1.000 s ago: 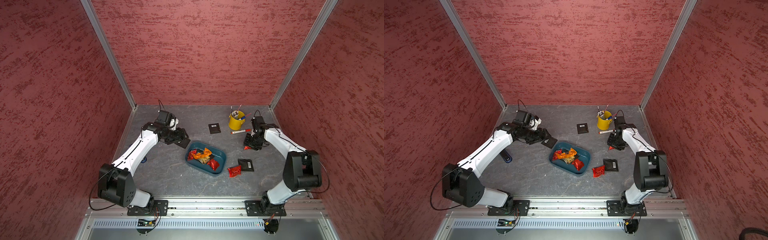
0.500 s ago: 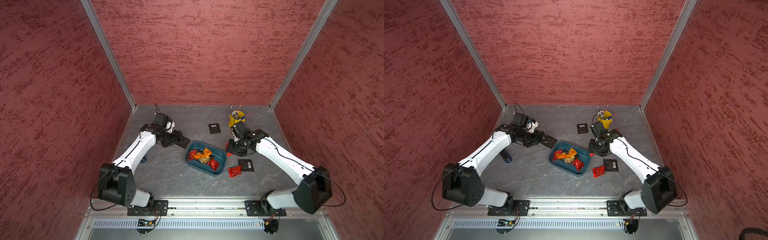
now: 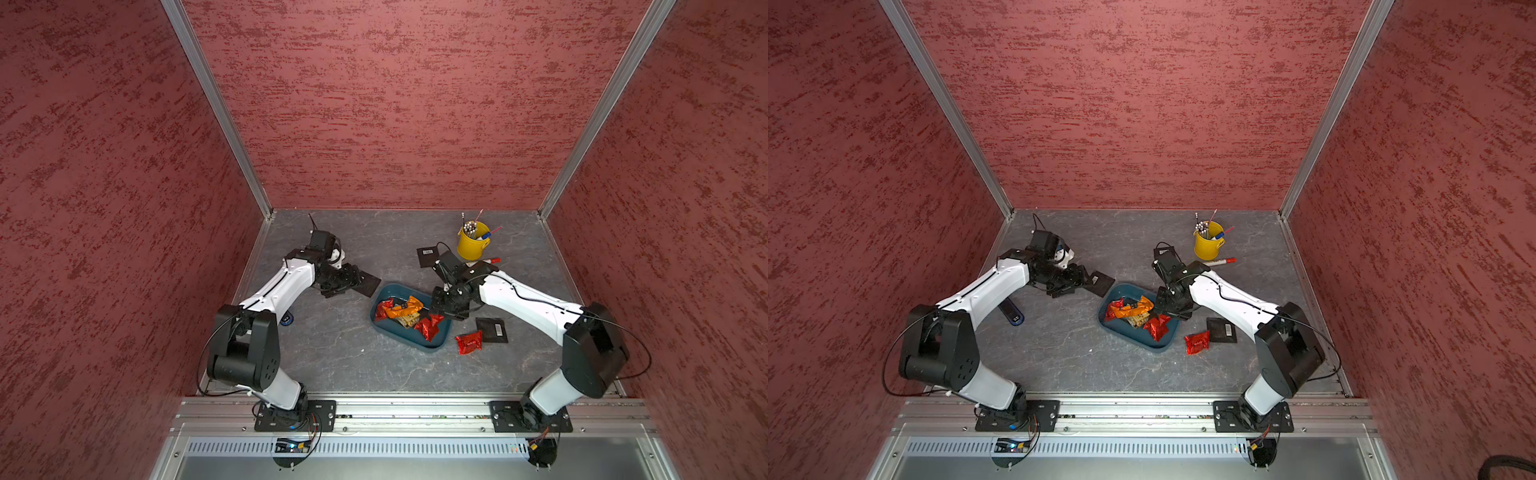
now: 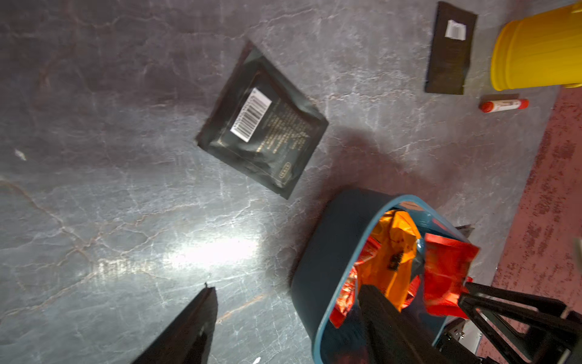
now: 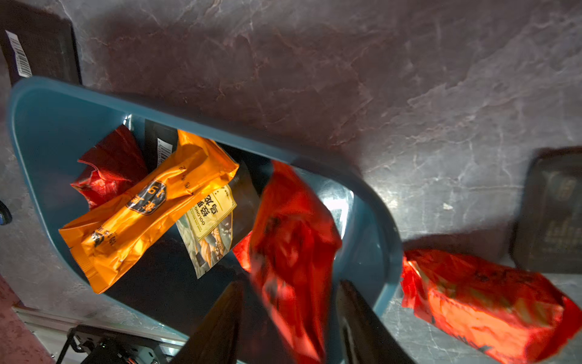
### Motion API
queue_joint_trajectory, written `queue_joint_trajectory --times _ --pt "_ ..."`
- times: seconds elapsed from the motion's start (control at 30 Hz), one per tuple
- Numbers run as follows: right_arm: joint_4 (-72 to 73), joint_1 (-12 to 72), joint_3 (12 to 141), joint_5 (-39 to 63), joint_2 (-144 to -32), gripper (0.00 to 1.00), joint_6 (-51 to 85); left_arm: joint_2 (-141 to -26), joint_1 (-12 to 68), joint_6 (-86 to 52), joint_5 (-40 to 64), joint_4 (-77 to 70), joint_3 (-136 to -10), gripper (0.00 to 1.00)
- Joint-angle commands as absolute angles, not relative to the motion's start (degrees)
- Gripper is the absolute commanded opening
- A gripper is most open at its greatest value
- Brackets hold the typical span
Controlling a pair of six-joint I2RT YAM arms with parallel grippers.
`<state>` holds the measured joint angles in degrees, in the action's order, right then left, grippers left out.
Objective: Put the tea bags into the storage box
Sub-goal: Place the tea bag in the storage box, then adjust the tea bag at the center of the board.
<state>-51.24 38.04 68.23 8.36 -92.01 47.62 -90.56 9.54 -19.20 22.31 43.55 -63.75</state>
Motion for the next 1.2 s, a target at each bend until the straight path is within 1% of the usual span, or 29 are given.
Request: queue_joint_trajectory --times 0.0,0.07,0.1,0.3,0.4,0.53,0.67,0.8,0.87,0.93,1.17 --pt "-51.28 38.67 71.04 7.71 -91.85 0.61 47.67 -92.05 8.71 -18.54 21.62 40.35 -63.16 0.74" --pt "-52.86 38.75 72.01 6.89 -91.48 0.66 47.39 -92.99 8.48 -18.55 21.62 39.74 -63.35 0.74" --pt "-53.75 38.93 72.79 6.24 -91.27 0.67 47.25 -93.45 8.39 -18.46 21.62 39.49 -63.54 0.73" --pt "-58.58 39.55 79.11 3.44 -91.12 0.68 45.74 -96.61 7.86 -18.29 21.52 37.74 -64.51 0.70" --pt "-58.73 39.68 81.90 3.78 -92.53 0.68 45.19 -98.05 7.61 -19.18 21.65 35.19 -64.34 0.65" --pt "-57.44 39.73 84.88 4.89 -95.21 0.68 44.74 -100.72 7.33 -20.10 22.99 32.99 -65.75 0.50" --pt "-56.97 39.75 88.25 5.69 -97.59 0.68 44.56 -104.22 7.41 -20.47 24.01 32.19 -68.27 0.29" --pt "-56.87 39.73 89.07 6.15 -98.35 0.67 44.57 -106.27 7.64 -21.23 23.67 31.36 -69.82 0.11" --pt "-56.78 39.73 88.79 6.33 -98.26 0.67 44.56 -107.17 7.87 -21.71 23.31 30.79 -70.41 0.04" --pt "-56.78 39.72 88.27 6.37 -98.21 0.67 44.47 -108.17 8.18 -21.90 22.94 30.53 -71.20 0.00" --pt "-56.43 39.75 87.65 6.59 -97.84 0.67 44.47 -112.64 10.08 -21.53 21.82 31.76 -74.78 0.00"
